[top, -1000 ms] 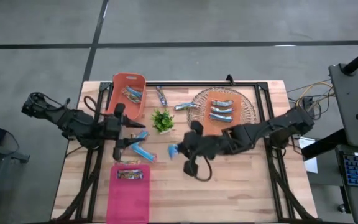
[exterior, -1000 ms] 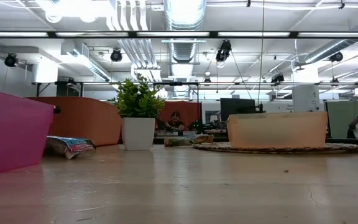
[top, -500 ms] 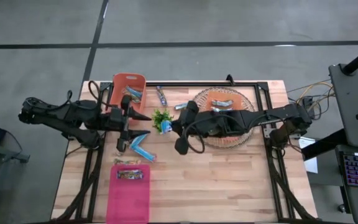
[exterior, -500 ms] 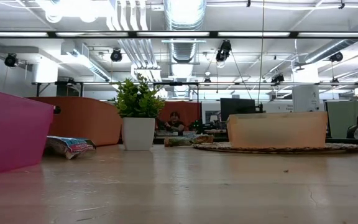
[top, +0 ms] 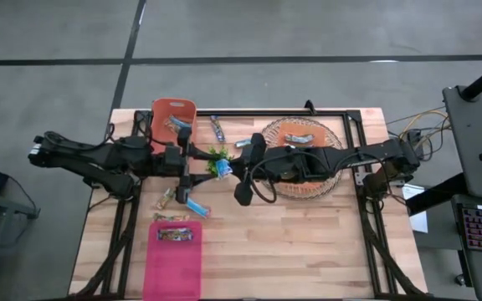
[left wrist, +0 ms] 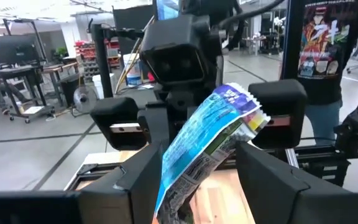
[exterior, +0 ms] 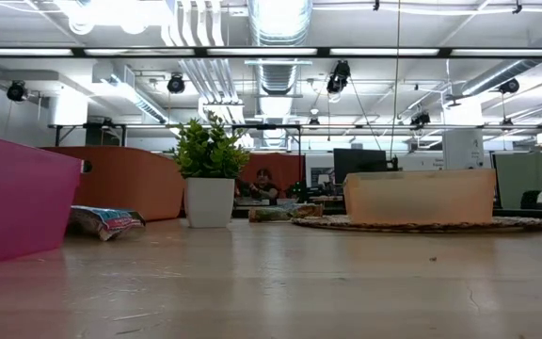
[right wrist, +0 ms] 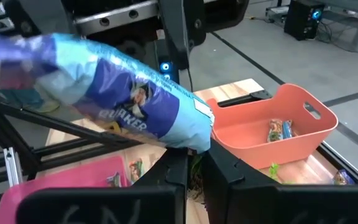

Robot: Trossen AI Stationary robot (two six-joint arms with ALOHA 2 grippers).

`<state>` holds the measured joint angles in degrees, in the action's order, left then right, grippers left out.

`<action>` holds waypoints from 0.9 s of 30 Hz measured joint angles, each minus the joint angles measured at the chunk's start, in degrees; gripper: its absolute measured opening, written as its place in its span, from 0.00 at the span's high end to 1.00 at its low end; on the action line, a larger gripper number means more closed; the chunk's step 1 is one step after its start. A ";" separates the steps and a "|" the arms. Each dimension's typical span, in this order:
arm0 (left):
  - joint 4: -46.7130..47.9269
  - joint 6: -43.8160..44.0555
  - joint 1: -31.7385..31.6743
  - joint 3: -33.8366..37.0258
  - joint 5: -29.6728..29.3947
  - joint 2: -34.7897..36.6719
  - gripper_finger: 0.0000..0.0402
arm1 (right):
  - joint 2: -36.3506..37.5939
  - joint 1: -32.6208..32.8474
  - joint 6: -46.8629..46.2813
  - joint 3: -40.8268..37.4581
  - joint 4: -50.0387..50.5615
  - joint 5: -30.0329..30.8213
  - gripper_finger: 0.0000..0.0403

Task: Pick and place Granola Bars by type
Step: Put the bottom blue granola bar into the pink bin

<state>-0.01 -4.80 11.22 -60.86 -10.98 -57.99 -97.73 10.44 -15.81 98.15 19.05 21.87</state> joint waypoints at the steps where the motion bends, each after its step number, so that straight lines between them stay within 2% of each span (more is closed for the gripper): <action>1: -0.11 0.00 -0.04 0.00 0.00 -0.42 0.54 | 0.00 0.00 0.00 0.00 0.00 0.00 0.97; 13: -2.67 0.42 -0.24 0.00 1.73 -2.96 0.56 | 0.00 0.04 -0.02 -0.51 -0.02 -1.09 0.97; 16: -2.60 0.92 -0.24 0.00 1.75 -3.03 0.64 | 0.00 0.04 -0.02 -0.61 -0.02 -1.16 0.97; 24: -2.65 0.80 -0.28 0.00 0.96 -3.39 0.94 | 0.00 0.07 0.00 -0.68 0.12 -1.42 0.97; 27: -2.59 0.51 -0.28 0.00 0.79 -3.33 0.98 | 0.00 0.07 0.02 -0.68 0.11 -1.40 0.97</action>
<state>-2.60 -4.29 10.94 -60.86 -10.20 -61.32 -97.73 10.50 -15.79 97.47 19.16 20.47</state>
